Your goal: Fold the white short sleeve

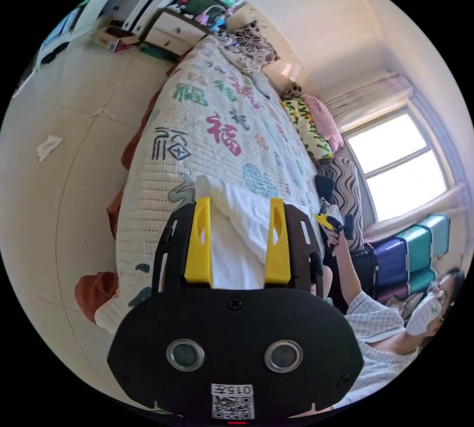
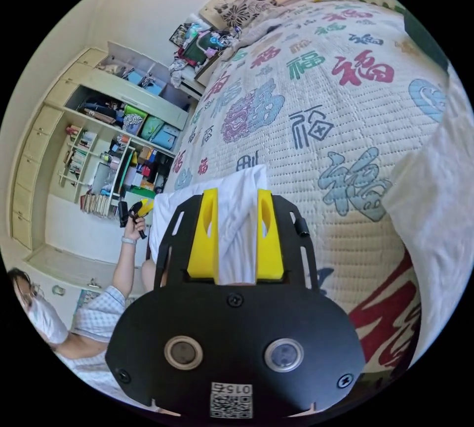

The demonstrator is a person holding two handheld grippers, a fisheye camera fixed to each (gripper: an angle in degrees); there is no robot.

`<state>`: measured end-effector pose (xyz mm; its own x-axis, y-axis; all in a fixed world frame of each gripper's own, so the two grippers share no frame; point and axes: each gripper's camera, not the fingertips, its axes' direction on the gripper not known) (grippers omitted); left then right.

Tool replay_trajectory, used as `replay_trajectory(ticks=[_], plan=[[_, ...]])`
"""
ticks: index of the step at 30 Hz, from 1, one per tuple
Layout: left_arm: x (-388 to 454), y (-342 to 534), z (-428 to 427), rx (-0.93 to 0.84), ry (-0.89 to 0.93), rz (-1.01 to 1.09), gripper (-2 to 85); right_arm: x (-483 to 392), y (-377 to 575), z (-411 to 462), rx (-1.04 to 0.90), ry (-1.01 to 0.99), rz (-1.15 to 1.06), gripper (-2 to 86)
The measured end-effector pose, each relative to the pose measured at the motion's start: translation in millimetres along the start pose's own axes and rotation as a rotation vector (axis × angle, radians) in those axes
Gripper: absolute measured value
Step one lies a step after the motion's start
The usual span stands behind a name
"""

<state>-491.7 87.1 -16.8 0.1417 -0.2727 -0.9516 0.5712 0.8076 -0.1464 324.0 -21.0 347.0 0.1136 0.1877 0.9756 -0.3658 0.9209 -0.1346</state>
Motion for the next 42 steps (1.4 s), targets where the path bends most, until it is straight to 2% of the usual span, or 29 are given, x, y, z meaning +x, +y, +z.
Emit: replay_trajectory(ticks=[4, 9, 16, 21, 25, 29, 32, 34, 37, 40, 42], plan=[[-6.8, -9.5, 2.0, 0.003, 0.009, 0.009, 11.5, 7.9, -14.3, 15.6, -0.079, 0.028, 0.017, 8.1], [-13.6, -19.6, -4.3, -0.045, 0.032, 0.051, 0.7, 5.3, -13.6, 8.6, -0.062, 0.044, -0.042, 0.7], [25.3, -42.9, -44.6, 0.069, 0.091, 0.204, -0.6, -13.5, -24.7, -36.9, 0.014, 0.005, -0.119, -0.7], [55.4, -88.1, -30.9, 0.000, 0.038, 0.275, -0.7, -34.9, -59.4, -44.9, 0.022, 0.081, -0.144, -0.9], [57.9, -108.2, -10.2, -0.007, 0.022, 0.257, -0.7, -37.7, -78.6, -28.8, 0.016, 0.124, -0.115, -0.9], [51.5, -119.3, 3.0, 0.059, 0.044, 0.208, -0.4, -38.8, -92.4, -22.6, 0.107, 0.143, -0.082, -0.8], [43.2, -121.3, 19.2, 0.034, -0.020, 0.173, 0.8, -34.0, -97.8, -4.3, 0.082, 0.187, -0.056, -0.4], [33.7, -111.6, 31.7, -0.004, -0.028, 0.129, 2.4, -26.3, -92.1, 7.9, 0.040, 0.198, -0.011, 0.6], [28.2, -74.2, 26.7, -0.007, 0.067, 0.121, 6.7, -23.1, -61.9, 5.4, 0.035, 0.203, -0.047, 3.0], [67.4, -9.9, -7.3, -0.008, -0.060, 0.316, 8.2, -40.0, -14.2, -10.3, -0.024, 0.159, -0.238, 4.9], [119.9, 59.6, -15.5, -0.080, -0.109, 0.545, 8.1, -78.2, 41.3, -12.3, -0.079, 0.097, -0.490, 5.3]])
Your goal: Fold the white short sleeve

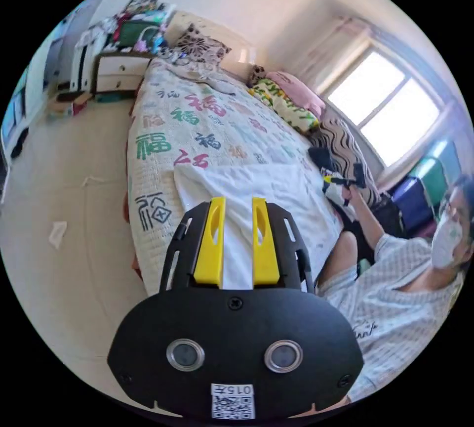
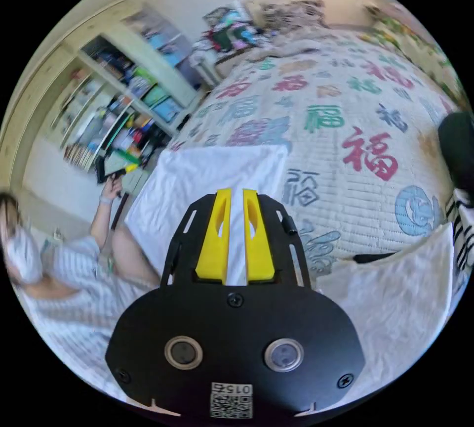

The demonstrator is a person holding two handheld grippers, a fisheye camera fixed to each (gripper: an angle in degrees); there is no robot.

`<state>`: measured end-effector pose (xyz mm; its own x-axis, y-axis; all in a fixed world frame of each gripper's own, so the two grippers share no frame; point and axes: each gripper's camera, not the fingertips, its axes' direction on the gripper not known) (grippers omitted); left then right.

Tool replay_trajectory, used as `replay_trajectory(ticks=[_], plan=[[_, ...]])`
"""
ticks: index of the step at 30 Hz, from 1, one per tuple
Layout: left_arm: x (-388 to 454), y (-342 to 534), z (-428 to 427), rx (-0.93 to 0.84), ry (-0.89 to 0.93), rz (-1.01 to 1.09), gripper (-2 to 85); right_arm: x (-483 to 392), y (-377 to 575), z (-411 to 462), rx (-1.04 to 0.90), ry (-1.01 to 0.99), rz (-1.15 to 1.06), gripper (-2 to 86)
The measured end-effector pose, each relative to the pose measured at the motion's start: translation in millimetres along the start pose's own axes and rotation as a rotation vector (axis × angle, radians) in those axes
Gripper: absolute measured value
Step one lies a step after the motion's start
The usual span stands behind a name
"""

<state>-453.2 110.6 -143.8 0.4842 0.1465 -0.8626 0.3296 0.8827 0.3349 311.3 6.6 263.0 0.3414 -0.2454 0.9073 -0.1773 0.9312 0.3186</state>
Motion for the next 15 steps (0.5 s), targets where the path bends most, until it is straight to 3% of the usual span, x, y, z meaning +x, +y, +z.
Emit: replay_trajectory(ticks=[3, 6, 12, 15], plan=[[89.9, 37.3, 20.8, -0.093, 0.026, 0.195, 7.9, -75.8, 33.4, 25.4, -0.091, -0.016, -0.216, 6.6], [148.3, 59.2, 62.7, -0.172, -0.063, 0.321, 8.7, -127.7, 50.8, 63.7, -0.161, 0.006, -0.350, 7.8], [188.6, 80.6, 142.9, -0.350, -0.195, 0.393, 9.6, -161.6, 64.1, 130.2, -0.343, 0.219, -0.436, 8.0], [202.4, 88.4, 152.8, -0.345, -0.248, 0.414, 7.1, -168.9, 68.8, 139.8, -0.339, 0.284, -0.447, 5.3]])
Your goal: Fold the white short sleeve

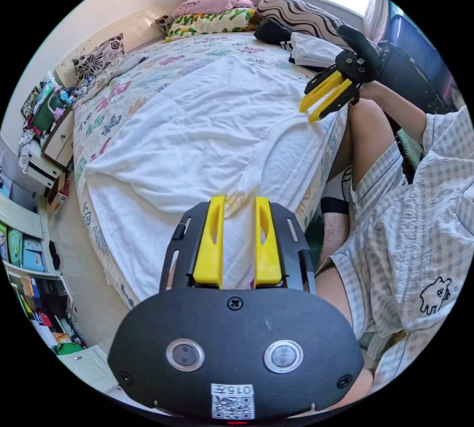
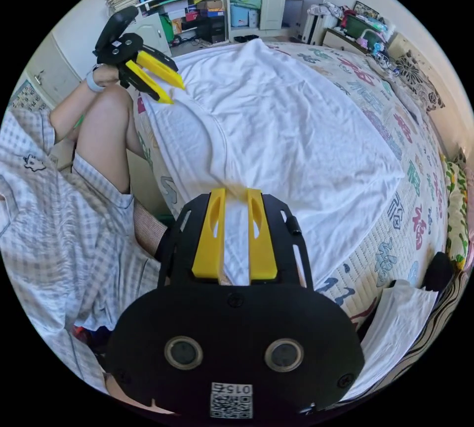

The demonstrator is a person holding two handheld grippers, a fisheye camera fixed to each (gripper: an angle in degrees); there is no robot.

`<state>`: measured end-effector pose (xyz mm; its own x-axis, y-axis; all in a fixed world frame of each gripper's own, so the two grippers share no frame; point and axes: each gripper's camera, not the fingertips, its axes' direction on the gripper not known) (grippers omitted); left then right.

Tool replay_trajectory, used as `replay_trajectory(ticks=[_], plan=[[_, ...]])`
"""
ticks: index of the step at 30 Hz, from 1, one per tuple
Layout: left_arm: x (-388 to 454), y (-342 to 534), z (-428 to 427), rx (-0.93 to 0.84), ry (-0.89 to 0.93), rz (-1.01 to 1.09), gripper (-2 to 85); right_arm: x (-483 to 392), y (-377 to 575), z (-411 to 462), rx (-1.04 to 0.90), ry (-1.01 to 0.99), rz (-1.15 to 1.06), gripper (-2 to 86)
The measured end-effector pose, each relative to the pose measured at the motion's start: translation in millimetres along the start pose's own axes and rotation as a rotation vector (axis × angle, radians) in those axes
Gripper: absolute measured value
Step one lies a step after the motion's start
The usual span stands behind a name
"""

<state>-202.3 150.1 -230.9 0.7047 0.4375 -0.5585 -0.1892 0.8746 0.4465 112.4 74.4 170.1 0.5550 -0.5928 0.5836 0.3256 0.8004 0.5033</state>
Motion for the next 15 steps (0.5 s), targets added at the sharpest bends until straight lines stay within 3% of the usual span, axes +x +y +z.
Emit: replay_trajectory(ticks=[3, 15], plan=[[8.4, 6.2, -12.1, 0.046, -0.015, 0.001, 3.1, -3.6, 2.3, -11.5, 0.041, 0.008, 0.022, 0.3], [60.7, 44.1, -29.4, 0.054, -0.047, 0.014, 1.0, -39.2, 30.6, -10.0, -0.014, -0.007, 0.010, -0.5]])
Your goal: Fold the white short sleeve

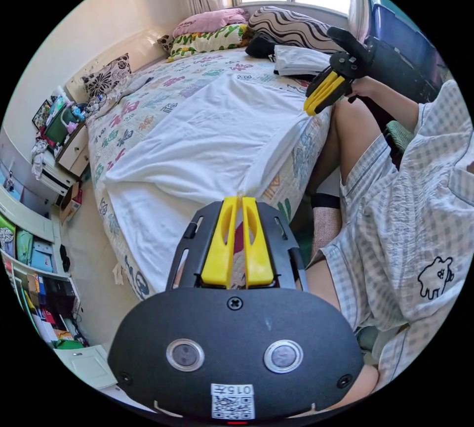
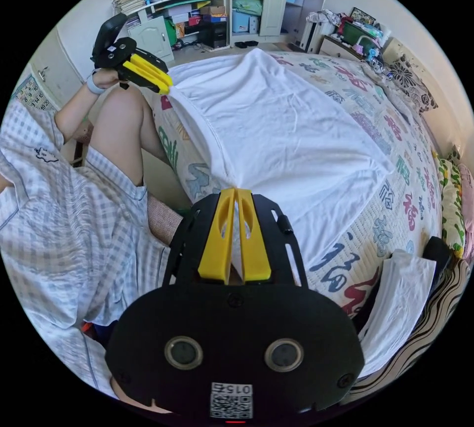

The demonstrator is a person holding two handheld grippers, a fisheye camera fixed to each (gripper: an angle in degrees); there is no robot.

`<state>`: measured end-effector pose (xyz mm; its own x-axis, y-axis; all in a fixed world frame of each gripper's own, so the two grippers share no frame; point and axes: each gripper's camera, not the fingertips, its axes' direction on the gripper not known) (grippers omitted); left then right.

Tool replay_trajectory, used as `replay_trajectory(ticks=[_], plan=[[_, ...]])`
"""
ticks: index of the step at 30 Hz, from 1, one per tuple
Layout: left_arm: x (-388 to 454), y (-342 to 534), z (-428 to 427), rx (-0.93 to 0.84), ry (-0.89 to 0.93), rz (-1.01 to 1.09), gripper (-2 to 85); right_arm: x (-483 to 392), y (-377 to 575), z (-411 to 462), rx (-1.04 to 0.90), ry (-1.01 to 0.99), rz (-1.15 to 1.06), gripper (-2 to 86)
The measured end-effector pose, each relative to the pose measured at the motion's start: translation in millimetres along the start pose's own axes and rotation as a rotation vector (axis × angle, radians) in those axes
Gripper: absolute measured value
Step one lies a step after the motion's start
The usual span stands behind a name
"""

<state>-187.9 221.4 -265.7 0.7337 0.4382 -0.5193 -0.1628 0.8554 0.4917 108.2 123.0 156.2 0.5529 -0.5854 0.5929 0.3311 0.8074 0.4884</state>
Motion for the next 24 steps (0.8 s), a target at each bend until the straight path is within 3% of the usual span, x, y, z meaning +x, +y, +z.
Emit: replay_trajectory(ticks=[4, 8, 15, 21, 24], plan=[[-14.9, 6.6, 12.6, -0.018, 0.067, -0.071, 2.1, 19.0, 4.8, 12.4, 0.021, -0.100, 0.100, 1.4], [-59.1, 21.3, -21.7, 0.055, 0.101, -0.149, 6.3, 69.3, 19.4, -14.7, 0.158, -0.165, 0.267, 6.5], [-241.2, 31.0, -47.2, 0.316, 0.109, -0.664, 10.3, 211.0, 31.5, -31.3, 0.464, -0.157, 0.783, 9.0], [-340.9, 4.0, 20.8, 0.284, 0.136, -0.942, 11.5, 273.0, -13.6, 16.8, 0.361, -0.208, 0.949, 9.6], [-366.4, -5.5, 54.3, 0.221, 0.180, -0.981, 8.6, 287.5, -22.8, 29.5, 0.361, -0.220, 0.983, 3.7]])
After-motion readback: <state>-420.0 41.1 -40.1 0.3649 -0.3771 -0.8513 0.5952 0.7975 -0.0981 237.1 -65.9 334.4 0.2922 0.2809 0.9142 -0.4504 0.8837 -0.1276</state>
